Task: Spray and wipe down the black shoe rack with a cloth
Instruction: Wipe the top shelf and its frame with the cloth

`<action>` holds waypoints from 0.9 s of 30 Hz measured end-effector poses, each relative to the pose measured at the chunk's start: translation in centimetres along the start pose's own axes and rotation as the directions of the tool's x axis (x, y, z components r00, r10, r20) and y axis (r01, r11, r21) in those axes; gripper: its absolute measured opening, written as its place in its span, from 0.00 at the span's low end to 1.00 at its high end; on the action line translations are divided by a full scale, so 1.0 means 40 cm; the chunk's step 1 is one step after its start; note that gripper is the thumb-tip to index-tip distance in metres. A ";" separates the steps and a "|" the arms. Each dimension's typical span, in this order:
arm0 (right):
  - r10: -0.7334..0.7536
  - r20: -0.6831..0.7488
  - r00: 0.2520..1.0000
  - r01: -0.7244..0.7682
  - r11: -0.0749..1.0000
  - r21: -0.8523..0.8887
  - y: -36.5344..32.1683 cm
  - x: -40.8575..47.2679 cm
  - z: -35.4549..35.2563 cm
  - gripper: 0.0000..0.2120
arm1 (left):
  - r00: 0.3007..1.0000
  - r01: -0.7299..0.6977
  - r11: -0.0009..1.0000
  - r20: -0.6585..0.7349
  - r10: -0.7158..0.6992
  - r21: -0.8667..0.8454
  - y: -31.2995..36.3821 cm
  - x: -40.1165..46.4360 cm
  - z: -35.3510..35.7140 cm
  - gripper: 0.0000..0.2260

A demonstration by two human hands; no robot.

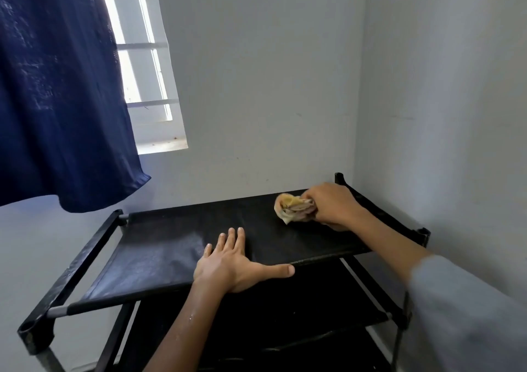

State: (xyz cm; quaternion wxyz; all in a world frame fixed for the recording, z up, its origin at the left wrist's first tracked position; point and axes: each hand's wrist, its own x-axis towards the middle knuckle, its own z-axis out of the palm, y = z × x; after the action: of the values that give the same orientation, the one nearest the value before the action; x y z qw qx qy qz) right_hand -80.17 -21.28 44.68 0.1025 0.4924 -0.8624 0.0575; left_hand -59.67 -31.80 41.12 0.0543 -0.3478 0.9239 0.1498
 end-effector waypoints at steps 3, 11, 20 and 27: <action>0.036 -0.090 0.995 -0.034 0.999 0.027 -0.039 0.083 0.018 0.14 | 1.000 0.001 1.000 -0.005 -0.001 0.022 0.004 -0.001 0.001 0.67; -0.278 0.160 0.947 0.263 0.959 0.108 -0.097 0.010 0.003 0.25 | 1.000 0.008 1.000 -0.024 -0.009 -0.015 -0.004 -0.008 -0.003 0.69; 0.022 0.103 0.994 -0.033 0.994 0.105 0.056 0.029 -0.014 0.10 | 0.999 -0.001 1.000 -0.034 0.000 -0.014 0.006 -0.012 -0.003 0.70; -0.142 0.052 0.988 0.132 0.978 0.163 -0.154 0.029 0.017 0.15 | 0.993 -0.023 0.999 -0.114 0.020 -0.022 0.001 -0.018 -0.001 0.66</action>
State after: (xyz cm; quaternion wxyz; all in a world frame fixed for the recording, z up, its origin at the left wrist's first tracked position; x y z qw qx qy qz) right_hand -75.52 -25.50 44.28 0.0395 0.5589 -0.8218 0.1031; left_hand -59.15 -31.34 41.33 -0.0042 -0.3464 0.9274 0.1409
